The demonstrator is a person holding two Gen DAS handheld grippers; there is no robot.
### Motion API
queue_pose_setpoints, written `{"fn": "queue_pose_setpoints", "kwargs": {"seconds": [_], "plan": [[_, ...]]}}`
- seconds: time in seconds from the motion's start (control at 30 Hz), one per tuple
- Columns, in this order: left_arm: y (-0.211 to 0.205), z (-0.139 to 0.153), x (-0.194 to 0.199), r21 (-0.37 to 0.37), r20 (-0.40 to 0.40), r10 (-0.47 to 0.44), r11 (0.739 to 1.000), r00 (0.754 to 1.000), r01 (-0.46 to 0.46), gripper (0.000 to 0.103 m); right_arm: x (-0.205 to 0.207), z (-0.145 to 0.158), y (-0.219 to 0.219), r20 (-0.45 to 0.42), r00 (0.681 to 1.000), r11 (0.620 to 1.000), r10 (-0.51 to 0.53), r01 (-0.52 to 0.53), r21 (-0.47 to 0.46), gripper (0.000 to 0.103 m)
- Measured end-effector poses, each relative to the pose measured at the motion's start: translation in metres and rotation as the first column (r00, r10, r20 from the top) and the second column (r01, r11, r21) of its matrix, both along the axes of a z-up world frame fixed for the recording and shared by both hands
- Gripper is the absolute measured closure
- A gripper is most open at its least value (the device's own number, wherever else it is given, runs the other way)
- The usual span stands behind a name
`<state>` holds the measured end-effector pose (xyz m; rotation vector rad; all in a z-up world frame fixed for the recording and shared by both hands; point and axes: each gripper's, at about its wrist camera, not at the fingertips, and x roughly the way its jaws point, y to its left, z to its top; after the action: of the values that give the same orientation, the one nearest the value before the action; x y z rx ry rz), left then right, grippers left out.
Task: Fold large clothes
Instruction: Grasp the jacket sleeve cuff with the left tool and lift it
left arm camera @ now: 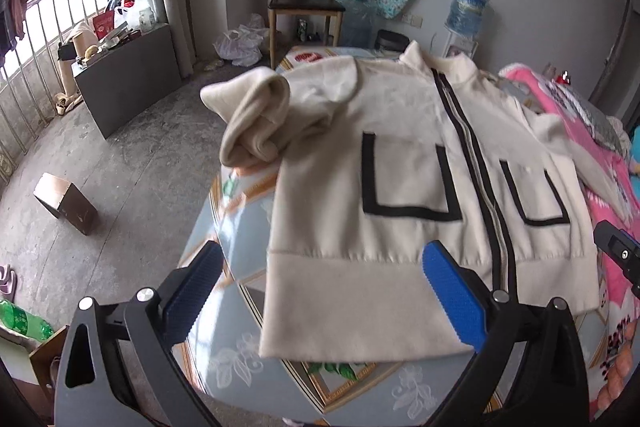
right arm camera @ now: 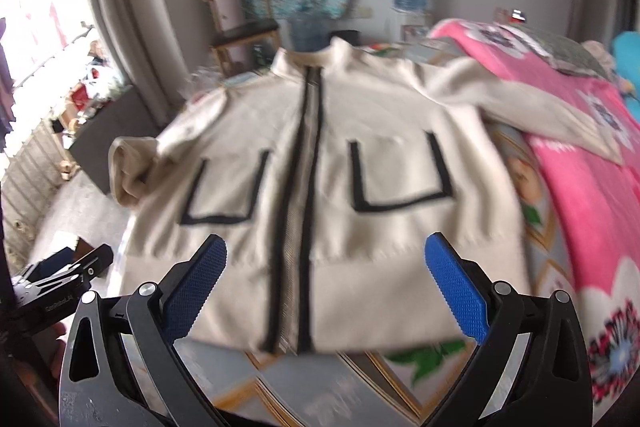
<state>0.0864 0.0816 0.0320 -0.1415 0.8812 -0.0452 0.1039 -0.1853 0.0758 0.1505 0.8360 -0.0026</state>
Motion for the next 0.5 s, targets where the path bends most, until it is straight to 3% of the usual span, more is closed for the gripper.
{"fn": "queue_pose_setpoints", "kwargs": {"seconds": [0.17, 0.23, 0.37, 0.5], "plan": [[0.042, 0.012, 0.036, -0.161, 0.040, 0.024, 0.987, 0.999, -0.017, 0.005, 0.060, 0.015, 0.034, 0.019, 0.984, 0.983, 0.176, -0.177, 0.057, 0.007], [0.051, 0.016, 0.055, -0.166, 0.066, 0.046, 0.986, 0.997, -0.035, 0.005, 0.081, 0.015, 0.048, 0.009, 0.971, 0.965, 0.238, -0.238, 0.113, 0.007], [0.050, 0.022, 0.101, -0.064, 0.118, 0.066, 0.996, 0.991, -0.059, 0.005, 0.118, 0.009, 0.071, -0.027, 0.951, 0.938, 0.309, -0.300, 0.172, 0.007], [0.055, 0.010, 0.159, -0.077, 0.056, 0.020, 0.997, 0.998, -0.016, 0.005, 0.139, -0.001, 0.083, -0.065, 0.938, 0.922, 0.341, -0.320, 0.218, 0.007]]}}
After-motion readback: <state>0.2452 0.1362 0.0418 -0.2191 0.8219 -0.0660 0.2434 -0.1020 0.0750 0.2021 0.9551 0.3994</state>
